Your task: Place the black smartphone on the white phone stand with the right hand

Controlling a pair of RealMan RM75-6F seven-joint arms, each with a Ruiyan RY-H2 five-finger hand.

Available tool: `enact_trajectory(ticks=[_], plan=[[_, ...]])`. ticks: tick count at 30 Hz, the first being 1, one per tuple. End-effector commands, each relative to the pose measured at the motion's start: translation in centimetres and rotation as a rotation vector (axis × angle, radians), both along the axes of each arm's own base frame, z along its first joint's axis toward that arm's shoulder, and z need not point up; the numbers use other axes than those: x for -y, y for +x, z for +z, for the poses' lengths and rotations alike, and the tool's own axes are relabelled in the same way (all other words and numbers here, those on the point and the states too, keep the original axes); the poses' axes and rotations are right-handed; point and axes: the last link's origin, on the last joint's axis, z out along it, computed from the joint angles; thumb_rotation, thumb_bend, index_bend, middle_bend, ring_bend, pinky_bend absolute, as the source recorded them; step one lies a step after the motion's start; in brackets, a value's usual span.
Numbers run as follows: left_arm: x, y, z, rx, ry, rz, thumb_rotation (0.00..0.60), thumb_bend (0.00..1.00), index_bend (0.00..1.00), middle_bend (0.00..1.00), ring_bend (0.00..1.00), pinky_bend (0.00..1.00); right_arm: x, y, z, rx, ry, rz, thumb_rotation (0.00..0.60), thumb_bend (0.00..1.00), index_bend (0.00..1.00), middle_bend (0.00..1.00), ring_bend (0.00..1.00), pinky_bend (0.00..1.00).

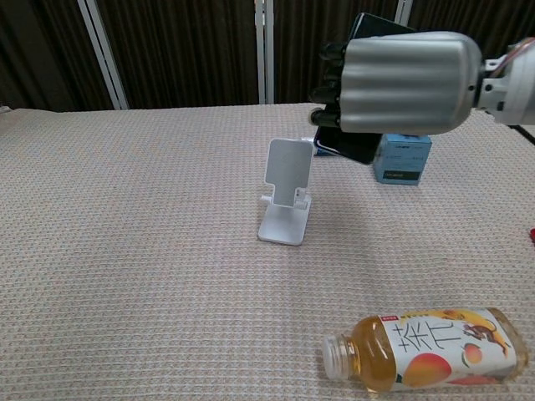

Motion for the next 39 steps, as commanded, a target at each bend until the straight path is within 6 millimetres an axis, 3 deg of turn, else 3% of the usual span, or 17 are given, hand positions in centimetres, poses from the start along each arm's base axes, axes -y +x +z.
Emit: enact_trajectory(ticks=[1,5,12,19,39], plan=[[-0.2,-0.8,0.1,-0.003,0.005,0.03,0.6,0.0,0.0,0.0,0.0,0.0,0.7,4.4,-3.3,-0.053,-0.022,0.049,0.6,0.15,0.52,0.55,0.52,0.35],[-0.4,-1.7,0.2,-0.003,0.008,0.067,0.6,0.0,0.0,0.0,0.0,0.0,0.8,5.4,-6.3,-0.114,-0.018,0.061,0.6,0.15,0.52,0.55,0.52,0.35],[-0.6,-2.3,0.1,-0.007,0.001,0.092,0.6,0.0,0.0,0.0,0.0,0.0,0.6,6.0,-8.1,-0.128,-0.017,0.063,0.6,0.15,0.53,0.56,0.52,0.35],[-0.5,-2.3,0.1,-0.007,0.006,0.094,0.6,0.0,0.0,0.0,0.0,0.0,1.0,6.4,-8.6,-0.141,-0.035,0.073,0.6,0.15,0.53,0.56,0.52,0.34],[-0.7,-2.3,-0.4,-0.009,-0.018,0.104,0.6,0.0,0.0,0.0,0.0,0.0,1.4,4.2,-10.2,-0.208,-0.061,0.053,0.6,0.15,0.53,0.55,0.52,0.32]])
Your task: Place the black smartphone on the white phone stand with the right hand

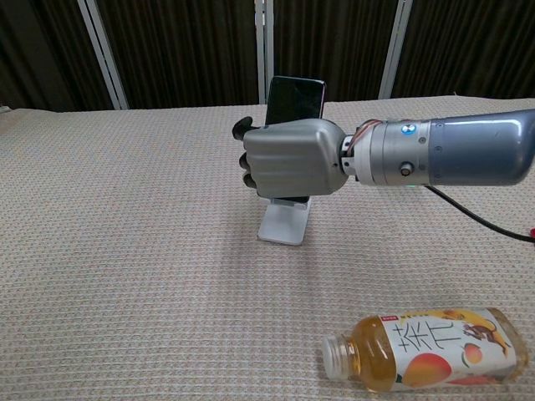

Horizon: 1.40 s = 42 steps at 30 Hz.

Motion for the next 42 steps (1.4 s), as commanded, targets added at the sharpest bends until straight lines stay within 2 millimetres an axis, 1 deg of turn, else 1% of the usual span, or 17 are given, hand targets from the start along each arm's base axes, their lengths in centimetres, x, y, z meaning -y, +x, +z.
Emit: enact_trajectory(ticks=[1,5,7,11,12,14,18,24,26,30,34,35,37,38,40,41,42], plan=[[0.0,0.0,0.0,0.002,-0.001,0.0,0.6,0.0,0.0,0.0,0.0,0.0,0.0,-0.2,-0.2,-0.004,-0.002,-0.004,0.6,0.15,0.53,0.55,0.52,0.32],[0.0,0.1,0.0,0.002,0.001,-0.003,0.6,0.0,0.0,0.0,0.0,0.0,-0.2,-0.4,-0.6,-0.007,0.002,-0.008,0.6,0.15,0.52,0.54,0.52,0.32],[0.0,0.1,0.0,0.002,0.001,-0.002,0.6,0.0,0.0,0.0,0.0,0.0,-0.2,-0.4,-0.6,0.002,0.004,-0.012,0.6,0.15,0.46,0.5,0.5,0.3],[0.0,0.0,0.0,0.001,0.0,0.0,0.6,0.0,0.0,0.0,0.0,0.0,-0.1,-0.5,-0.6,0.015,0.005,-0.029,0.6,0.14,0.2,0.25,0.42,0.26],[0.0,0.0,0.0,0.0,0.0,0.0,0.6,0.0,0.0,0.0,0.0,0.0,-0.1,-0.5,-0.5,0.02,0.005,-0.035,0.6,0.14,0.14,0.21,0.41,0.26],[0.0,0.0,0.0,-0.002,0.0,0.001,0.6,0.0,0.0,0.0,0.0,0.0,-0.2,-0.5,-0.4,0.036,0.009,-0.04,0.6,0.13,0.09,0.19,0.41,0.26],[0.0,0.0,0.0,-0.002,-0.002,0.001,0.6,0.0,0.0,0.0,0.0,0.0,-0.3,-0.3,0.0,0.063,0.011,-0.039,0.6,0.13,0.06,0.17,0.41,0.25],[0.0,0.2,0.0,0.0,0.002,-0.01,0.6,0.0,0.0,0.0,0.0,0.0,-0.3,-0.3,1.2,0.101,-0.002,-0.03,0.6,0.13,0.05,0.17,0.41,0.25],[0.1,0.3,0.1,0.004,0.003,-0.016,0.6,0.0,0.0,0.0,0.0,0.0,-0.4,-0.4,2.1,0.129,-0.008,-0.038,0.6,0.13,0.05,0.16,0.41,0.25],[0.3,0.6,0.3,0.015,0.007,-0.032,0.6,0.0,0.0,0.0,0.0,0.0,-1.0,-1.1,4.9,0.23,-0.012,-0.07,0.6,0.13,0.05,0.16,0.41,0.24],[0.6,1.1,0.5,0.026,0.013,-0.061,0.6,0.0,0.0,0.0,0.0,0.0,-2.2,-3.0,9.0,0.409,-0.012,-0.155,0.6,0.13,0.06,0.17,0.42,0.2],[0.7,1.4,0.5,0.031,0.013,-0.073,0.6,0.0,0.0,0.0,0.0,0.0,-2.7,-4.0,10.6,0.501,-0.014,-0.209,0.6,0.13,0.06,0.17,0.42,0.18],[0.9,1.7,0.5,0.035,0.012,-0.092,0.6,0.0,0.0,0.0,0.0,0.0,-3.8,-5.8,12.8,0.627,-0.006,-0.298,0.6,0.12,0.05,0.15,0.34,0.11],[1.0,1.8,0.4,0.036,0.013,-0.1,0.6,0.0,0.0,0.0,0.0,0.0,-4.3,-6.6,13.6,0.677,-0.005,-0.349,0.6,0.1,0.03,0.1,0.22,0.06],[1.1,2.2,0.3,0.035,0.02,-0.123,0.6,0.0,0.0,0.0,0.0,0.0,-5.8,-8.8,15.3,0.82,-0.001,-0.52,0.6,0.04,0.01,0.03,0.04,0.0],[1.2,2.4,0.2,0.033,0.022,-0.133,0.6,0.0,0.0,0.0,0.0,0.0,-6.6,-9.6,15.8,0.888,0.014,-0.601,0.6,0.01,0.0,0.0,0.0,0.0],[1.4,2.6,0.1,0.034,0.025,-0.144,0.6,0.0,0.0,0.0,0.0,0.0,-7.7,-10.4,16.6,0.98,0.034,-0.691,0.6,0.0,0.0,0.0,0.0,0.0]])
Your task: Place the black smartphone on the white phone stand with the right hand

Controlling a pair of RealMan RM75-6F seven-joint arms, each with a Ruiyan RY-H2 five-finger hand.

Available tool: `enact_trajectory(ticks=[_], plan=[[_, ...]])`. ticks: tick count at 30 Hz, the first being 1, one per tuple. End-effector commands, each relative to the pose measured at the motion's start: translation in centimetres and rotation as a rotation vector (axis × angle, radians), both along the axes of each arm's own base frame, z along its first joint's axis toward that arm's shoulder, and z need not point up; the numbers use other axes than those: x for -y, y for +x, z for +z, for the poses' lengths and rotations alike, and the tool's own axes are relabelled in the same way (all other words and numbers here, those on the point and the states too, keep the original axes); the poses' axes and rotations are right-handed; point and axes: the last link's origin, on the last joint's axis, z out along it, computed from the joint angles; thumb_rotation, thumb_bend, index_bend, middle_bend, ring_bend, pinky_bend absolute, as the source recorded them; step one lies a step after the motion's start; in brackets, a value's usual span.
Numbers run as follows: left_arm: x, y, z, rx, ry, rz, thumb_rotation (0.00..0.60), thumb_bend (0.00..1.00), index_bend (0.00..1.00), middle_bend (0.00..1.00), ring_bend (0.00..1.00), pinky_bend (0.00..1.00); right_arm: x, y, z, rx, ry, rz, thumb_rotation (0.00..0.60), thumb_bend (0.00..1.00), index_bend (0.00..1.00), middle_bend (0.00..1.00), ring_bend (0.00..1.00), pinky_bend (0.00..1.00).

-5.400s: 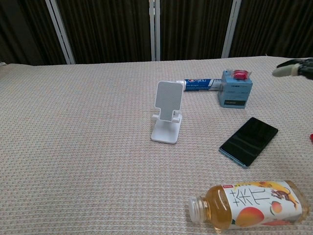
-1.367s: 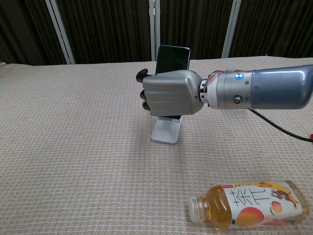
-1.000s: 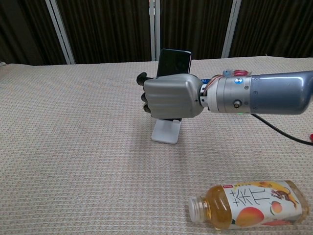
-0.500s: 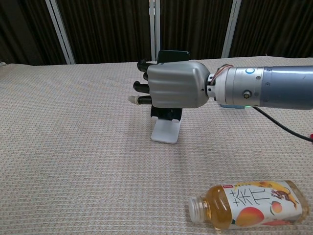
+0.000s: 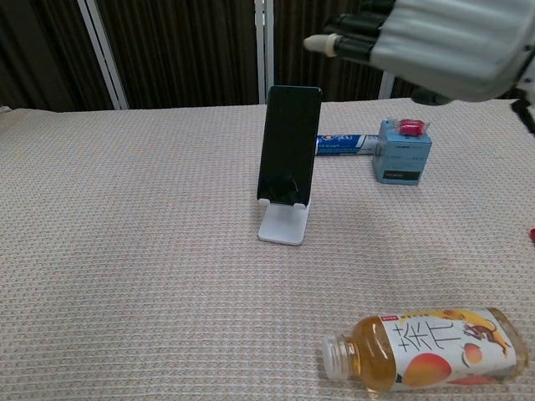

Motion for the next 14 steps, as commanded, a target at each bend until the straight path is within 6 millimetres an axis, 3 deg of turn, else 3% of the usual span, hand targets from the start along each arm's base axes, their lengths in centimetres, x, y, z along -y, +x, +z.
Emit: enact_trajectory(ticks=[1,6,14], plan=[[0.5,0.6,-0.4,0.005,0.008,-0.031,0.6,0.0,0.0,0.0,0.0,0.0,-4.0,-4.8,4.5,0.403,0.094,-0.365,0.6,0.0,0.0,0.0,0.0,0.0],[0.8,1.2,-0.4,0.008,0.031,-0.077,0.6,0.0,0.0,0.0,0.0,0.0,-6.6,-7.3,5.7,0.61,0.14,-0.511,0.6,0.0,0.0,0.0,0.0,0.0],[1.5,1.8,-0.5,0.022,0.043,-0.117,0.6,0.0,0.0,0.0,0.0,0.0,-10.4,-12.0,5.9,0.707,0.122,-0.592,0.6,0.0,0.0,0.0,0.0,0.0]])
